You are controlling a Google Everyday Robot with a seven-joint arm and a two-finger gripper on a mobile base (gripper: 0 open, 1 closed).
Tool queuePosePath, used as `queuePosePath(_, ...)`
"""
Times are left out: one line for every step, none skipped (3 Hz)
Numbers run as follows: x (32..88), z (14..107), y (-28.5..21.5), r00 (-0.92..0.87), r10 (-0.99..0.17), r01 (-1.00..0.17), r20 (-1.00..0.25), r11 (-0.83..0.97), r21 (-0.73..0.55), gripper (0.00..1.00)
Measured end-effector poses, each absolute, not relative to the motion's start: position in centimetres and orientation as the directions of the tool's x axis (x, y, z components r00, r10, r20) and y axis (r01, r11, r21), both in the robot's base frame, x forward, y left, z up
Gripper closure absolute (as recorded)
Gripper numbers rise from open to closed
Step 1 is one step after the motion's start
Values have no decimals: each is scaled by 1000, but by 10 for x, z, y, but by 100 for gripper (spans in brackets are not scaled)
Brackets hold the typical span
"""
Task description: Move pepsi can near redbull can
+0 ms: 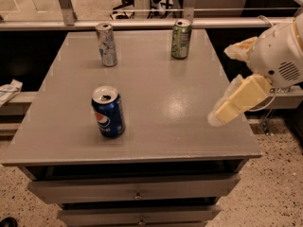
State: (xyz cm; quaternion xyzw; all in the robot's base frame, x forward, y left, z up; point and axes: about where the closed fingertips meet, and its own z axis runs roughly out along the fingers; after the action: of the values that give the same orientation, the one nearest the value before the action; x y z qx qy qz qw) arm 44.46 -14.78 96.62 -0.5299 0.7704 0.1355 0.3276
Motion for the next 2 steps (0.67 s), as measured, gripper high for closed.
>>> queuePosePath(449, 955, -105, -138, -634, -929, -761, 349, -123, 0)
queuePosePath(446, 943, -68, -43, -566, -949, -824, 281, -144, 0)
